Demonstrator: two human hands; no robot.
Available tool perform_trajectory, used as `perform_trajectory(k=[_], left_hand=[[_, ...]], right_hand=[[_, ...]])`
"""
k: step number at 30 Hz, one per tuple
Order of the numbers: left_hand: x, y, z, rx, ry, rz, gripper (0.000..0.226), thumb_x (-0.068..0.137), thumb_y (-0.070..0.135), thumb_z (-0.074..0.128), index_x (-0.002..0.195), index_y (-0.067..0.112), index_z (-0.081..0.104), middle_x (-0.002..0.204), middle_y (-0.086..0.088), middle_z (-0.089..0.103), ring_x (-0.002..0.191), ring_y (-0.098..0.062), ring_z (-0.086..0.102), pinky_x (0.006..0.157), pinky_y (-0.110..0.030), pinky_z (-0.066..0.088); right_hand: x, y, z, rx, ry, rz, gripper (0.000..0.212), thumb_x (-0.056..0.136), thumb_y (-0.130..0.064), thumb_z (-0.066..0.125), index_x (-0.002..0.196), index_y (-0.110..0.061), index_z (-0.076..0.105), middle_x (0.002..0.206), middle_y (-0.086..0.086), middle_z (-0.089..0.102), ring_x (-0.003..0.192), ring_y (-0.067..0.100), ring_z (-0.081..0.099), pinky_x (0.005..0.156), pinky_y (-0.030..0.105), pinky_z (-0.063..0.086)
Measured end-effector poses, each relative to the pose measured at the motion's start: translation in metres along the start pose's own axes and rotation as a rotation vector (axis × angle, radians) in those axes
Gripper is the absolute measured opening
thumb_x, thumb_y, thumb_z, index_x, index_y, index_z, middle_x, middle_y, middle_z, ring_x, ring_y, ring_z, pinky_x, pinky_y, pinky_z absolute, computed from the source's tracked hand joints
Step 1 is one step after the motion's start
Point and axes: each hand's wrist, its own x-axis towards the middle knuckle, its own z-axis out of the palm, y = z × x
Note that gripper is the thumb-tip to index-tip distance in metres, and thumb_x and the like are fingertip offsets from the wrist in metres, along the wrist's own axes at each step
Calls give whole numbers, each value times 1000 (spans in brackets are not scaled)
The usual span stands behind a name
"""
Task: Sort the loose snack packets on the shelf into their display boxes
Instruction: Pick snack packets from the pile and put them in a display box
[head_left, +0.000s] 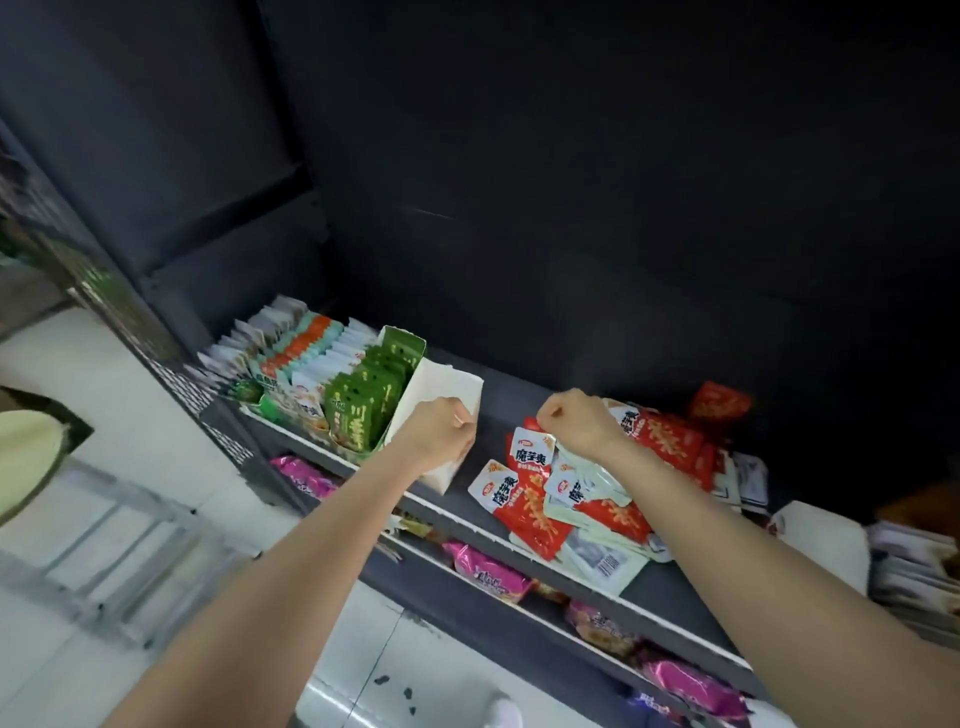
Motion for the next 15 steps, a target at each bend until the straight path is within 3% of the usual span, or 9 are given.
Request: perform_trajectory(k=[3, 7, 12, 15], left_hand=[[21, -20, -2, 103, -16, 29, 40, 92, 20, 47, 130, 10, 47, 130, -13, 52, 119, -26, 51, 96, -32, 43], [43, -39, -14, 312, 132, 265, 63, 89, 28, 54, 143, 13, 26, 145, -7, 32, 133, -25, 32, 106, -37, 35], [82, -62, -20, 614, 44, 485, 99, 80, 56, 57, 149, 18, -2, 158, -4, -9, 146, -22, -8, 118, -36, 1], [104, -81, -20, 687, -3, 557, 100, 81, 62, 52, 149, 17, -6, 158, -5, -8, 146, -23, -11, 117, -38, -5]], right_hand=[[20, -1, 16, 11, -5, 23, 25, 88, -14, 43, 70, -20, 59, 87, 3, 66, 85, 23, 61, 76, 32, 49], [36, -7, 36, 10, -23, 85, 26, 91, -18, 49, 111, -14, 65, 117, 5, 65, 108, 24, 60, 91, 33, 48], [57, -18, 61, 14, 5, 166, 45, 91, -19, 54, 135, -14, 44, 134, 11, 54, 120, 26, 53, 99, 33, 43], [64, -18, 82, 7, 34, 277, 59, 89, -22, 57, 143, -19, 31, 140, 12, 44, 127, 29, 45, 104, 38, 40]])
